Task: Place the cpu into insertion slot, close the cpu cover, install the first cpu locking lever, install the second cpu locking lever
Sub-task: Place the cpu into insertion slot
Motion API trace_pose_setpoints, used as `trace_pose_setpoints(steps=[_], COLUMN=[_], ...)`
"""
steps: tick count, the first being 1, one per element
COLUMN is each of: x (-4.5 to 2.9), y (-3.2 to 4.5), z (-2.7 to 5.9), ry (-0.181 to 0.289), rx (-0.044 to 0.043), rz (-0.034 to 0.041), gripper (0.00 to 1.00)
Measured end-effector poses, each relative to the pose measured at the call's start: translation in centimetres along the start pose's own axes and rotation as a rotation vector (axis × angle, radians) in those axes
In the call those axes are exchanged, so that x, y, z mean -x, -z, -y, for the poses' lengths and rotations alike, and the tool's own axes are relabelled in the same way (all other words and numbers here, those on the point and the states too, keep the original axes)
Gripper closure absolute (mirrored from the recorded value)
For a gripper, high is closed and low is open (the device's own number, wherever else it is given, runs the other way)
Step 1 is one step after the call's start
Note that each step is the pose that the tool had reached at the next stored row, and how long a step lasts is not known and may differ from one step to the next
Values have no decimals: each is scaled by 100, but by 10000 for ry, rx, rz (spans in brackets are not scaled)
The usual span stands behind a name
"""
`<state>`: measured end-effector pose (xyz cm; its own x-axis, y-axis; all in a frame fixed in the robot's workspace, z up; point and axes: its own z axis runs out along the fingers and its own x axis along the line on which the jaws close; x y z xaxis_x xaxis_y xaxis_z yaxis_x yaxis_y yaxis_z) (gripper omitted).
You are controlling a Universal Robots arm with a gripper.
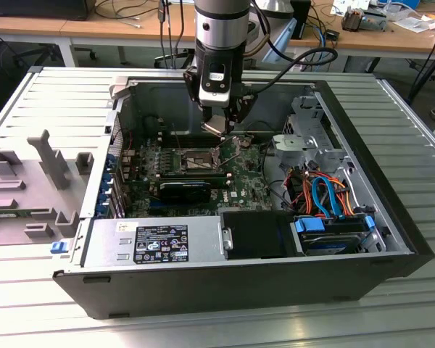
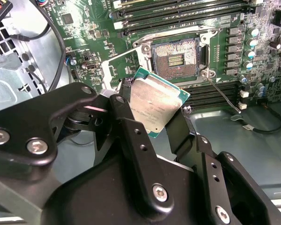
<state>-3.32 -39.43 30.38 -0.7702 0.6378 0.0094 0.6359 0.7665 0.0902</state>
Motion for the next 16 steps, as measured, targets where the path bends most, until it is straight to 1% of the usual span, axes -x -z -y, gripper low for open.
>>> trace_pose_setpoints(steps=[16], x=[1], y=[0], z=[2], ry=[-137], rx=[1], rz=[12], gripper=[46])
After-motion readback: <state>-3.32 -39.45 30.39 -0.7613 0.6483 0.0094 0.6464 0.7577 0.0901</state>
